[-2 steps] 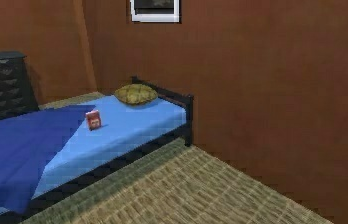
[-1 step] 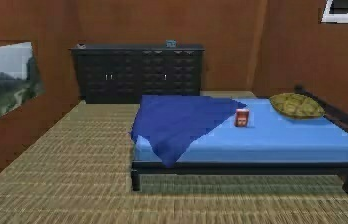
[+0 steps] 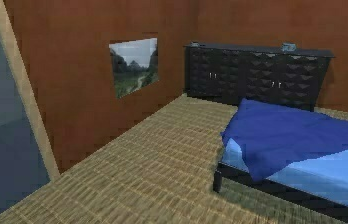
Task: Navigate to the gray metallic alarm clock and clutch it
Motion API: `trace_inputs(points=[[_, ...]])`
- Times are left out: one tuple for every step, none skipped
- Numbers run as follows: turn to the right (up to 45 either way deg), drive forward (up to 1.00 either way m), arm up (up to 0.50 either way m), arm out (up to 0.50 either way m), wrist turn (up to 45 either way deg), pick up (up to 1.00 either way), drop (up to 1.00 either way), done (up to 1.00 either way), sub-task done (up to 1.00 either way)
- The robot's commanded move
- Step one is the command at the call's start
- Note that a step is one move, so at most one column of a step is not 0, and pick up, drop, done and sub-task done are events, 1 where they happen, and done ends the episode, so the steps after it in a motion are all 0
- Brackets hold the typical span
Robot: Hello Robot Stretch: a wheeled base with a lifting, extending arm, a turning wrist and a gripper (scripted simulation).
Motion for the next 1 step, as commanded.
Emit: trace_inputs(points=[[-3.0,0.00,0.00,0.00,0.0,0.00,0.00,0.00,0.00]])
